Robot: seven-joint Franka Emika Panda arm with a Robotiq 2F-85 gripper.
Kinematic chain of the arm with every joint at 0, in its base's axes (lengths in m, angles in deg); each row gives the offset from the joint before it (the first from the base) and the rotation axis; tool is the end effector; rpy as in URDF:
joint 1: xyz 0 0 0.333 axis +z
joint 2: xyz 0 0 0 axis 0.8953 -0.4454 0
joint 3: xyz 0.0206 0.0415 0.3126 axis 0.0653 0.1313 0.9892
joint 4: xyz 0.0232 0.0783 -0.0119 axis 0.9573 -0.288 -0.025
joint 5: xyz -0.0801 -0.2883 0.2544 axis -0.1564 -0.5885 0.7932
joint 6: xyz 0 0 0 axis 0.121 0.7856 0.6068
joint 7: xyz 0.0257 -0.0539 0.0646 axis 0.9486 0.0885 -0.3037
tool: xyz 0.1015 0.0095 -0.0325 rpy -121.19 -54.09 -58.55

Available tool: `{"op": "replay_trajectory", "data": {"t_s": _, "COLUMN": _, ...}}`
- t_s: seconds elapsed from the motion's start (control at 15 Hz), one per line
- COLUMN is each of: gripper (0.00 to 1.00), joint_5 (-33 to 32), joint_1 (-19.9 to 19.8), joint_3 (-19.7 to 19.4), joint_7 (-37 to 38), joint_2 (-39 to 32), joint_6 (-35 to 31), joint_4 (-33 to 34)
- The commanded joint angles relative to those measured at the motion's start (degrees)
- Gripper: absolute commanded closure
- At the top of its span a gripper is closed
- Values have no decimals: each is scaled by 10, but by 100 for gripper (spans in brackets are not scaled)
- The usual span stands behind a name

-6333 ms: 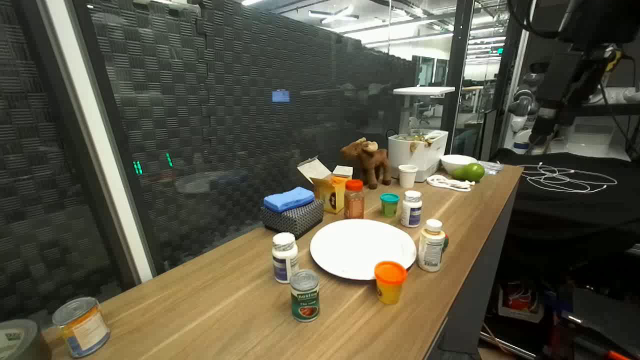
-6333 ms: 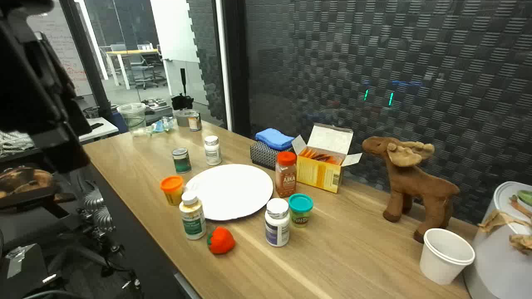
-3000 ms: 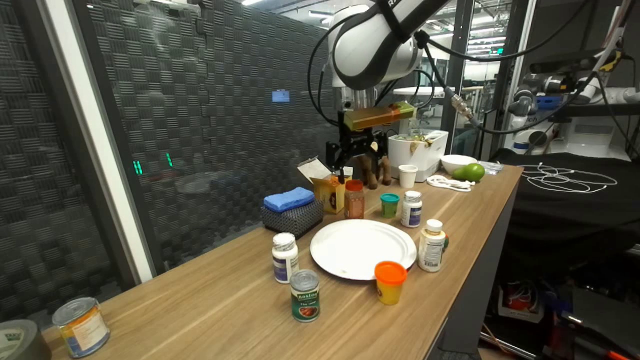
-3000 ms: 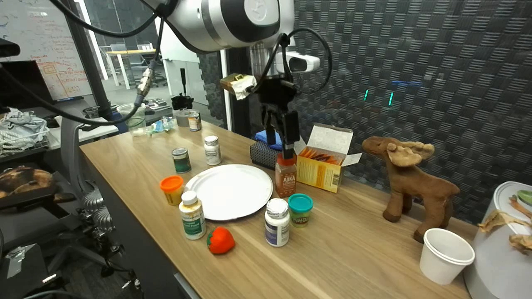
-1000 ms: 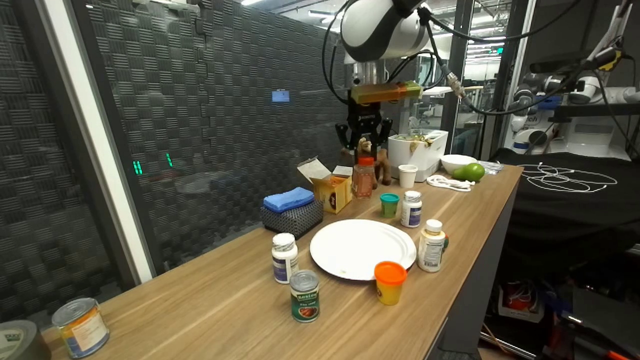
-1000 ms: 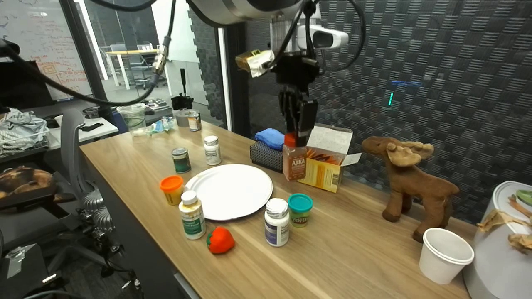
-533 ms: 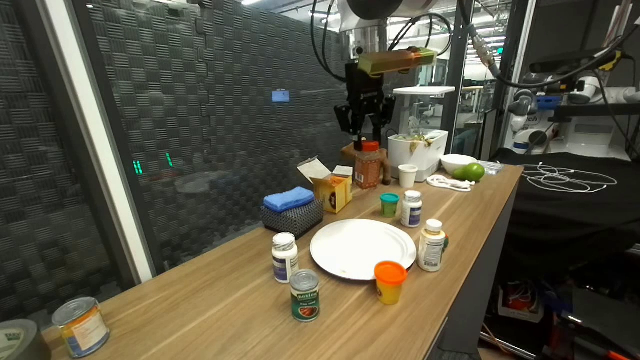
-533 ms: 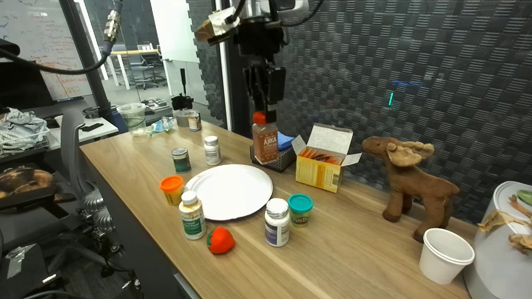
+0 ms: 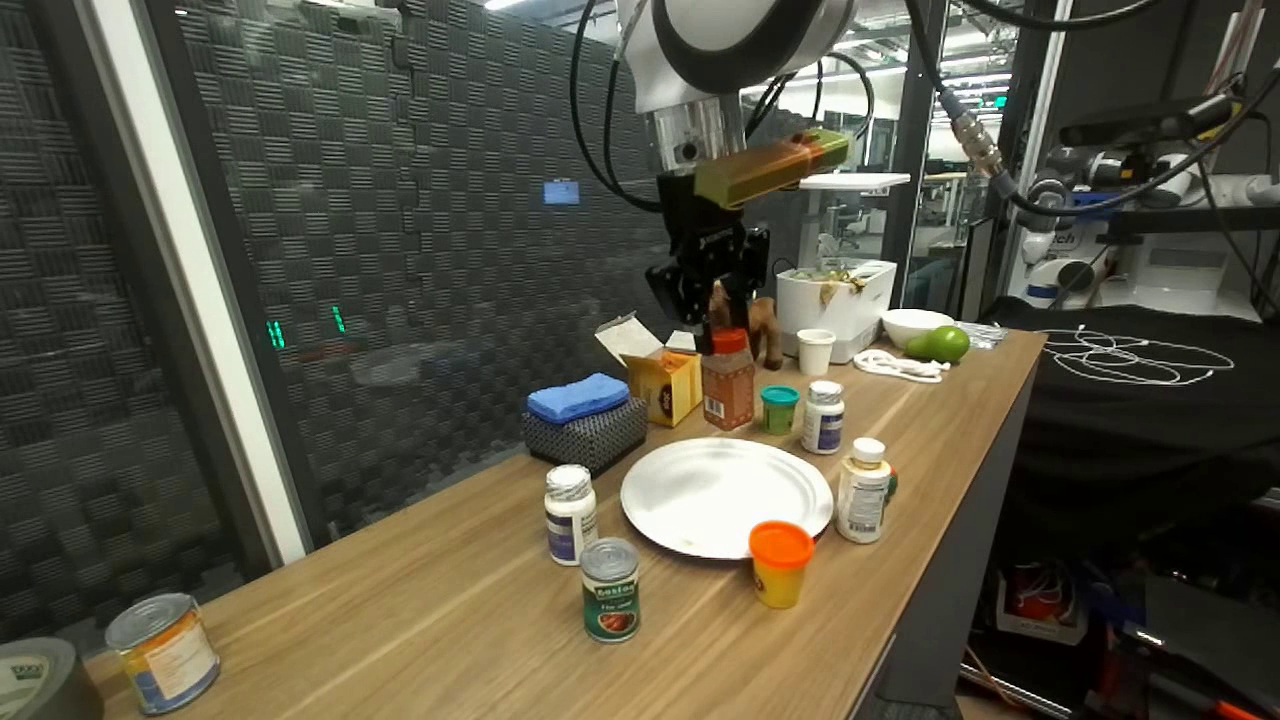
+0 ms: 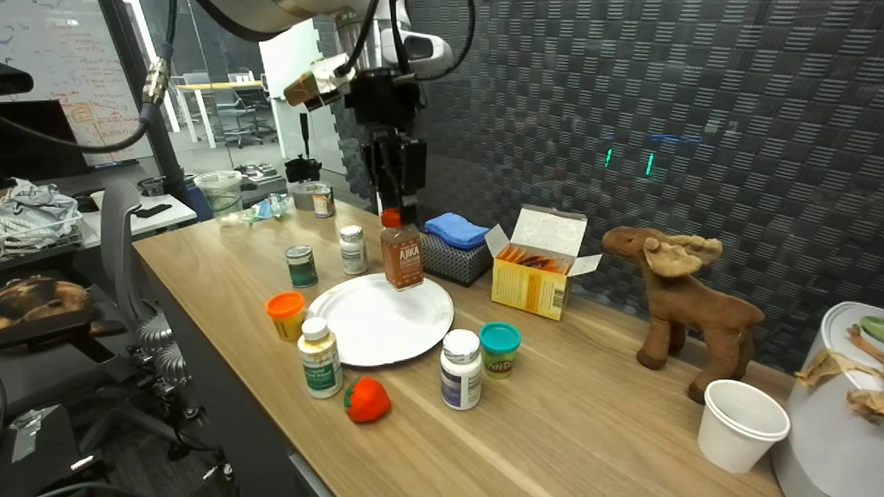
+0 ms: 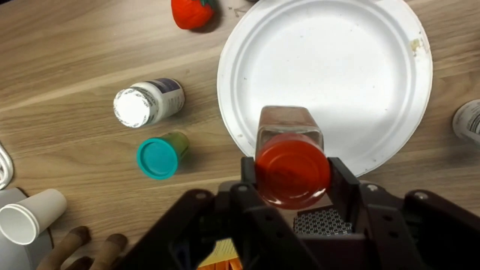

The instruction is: Pick up the bottles and small containers from the table and put them on the white plate.

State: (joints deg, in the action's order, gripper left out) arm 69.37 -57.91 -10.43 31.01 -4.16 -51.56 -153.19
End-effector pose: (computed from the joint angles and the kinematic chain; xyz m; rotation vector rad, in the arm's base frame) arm 0.6020 0.0395 0.3907 2.9026 -0.3035 -0.0390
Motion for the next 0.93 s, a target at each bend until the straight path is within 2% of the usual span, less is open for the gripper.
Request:
{"op": "replay_trajectory", "data": {"t_s": 0.0, "gripper": 75, "joint_5": 0, "joint_1": 3, "joint_3": 4, "joint_7": 13, "joint_2": -8, "joint_6": -33, "joint_4": -9}}
{"op": "replay_trajectory", "data": {"t_s": 0.87, "gripper": 75, "joint_5": 77, "joint_1": 3, "joint_3": 8, "joint_7": 4, "joint_2": -59, "joint_6": -62, "joint_4": 11}}
